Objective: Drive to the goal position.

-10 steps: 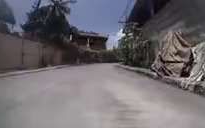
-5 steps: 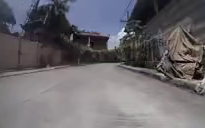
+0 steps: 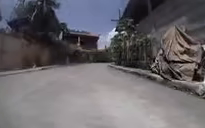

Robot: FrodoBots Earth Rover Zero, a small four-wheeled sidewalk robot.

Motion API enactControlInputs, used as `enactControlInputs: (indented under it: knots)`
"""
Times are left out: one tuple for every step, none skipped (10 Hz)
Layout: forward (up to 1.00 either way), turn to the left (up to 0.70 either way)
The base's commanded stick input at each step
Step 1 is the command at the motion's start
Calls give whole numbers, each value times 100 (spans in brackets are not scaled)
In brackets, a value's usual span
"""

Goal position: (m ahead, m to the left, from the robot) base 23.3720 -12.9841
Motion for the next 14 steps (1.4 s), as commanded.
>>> enactControlInputs:
  knots:
    - [85, 0]
    - [85, 0]
    - [85, 0]
    - [85, 0]
    - [85, 0]
    - [85, 0]
    - [85, 0]
    - [85, 0]
    - [85, 0]
    - [85, 0]
    - [85, 0]
    - [85, 0]
    - [85, 0]
    - [85, 0]
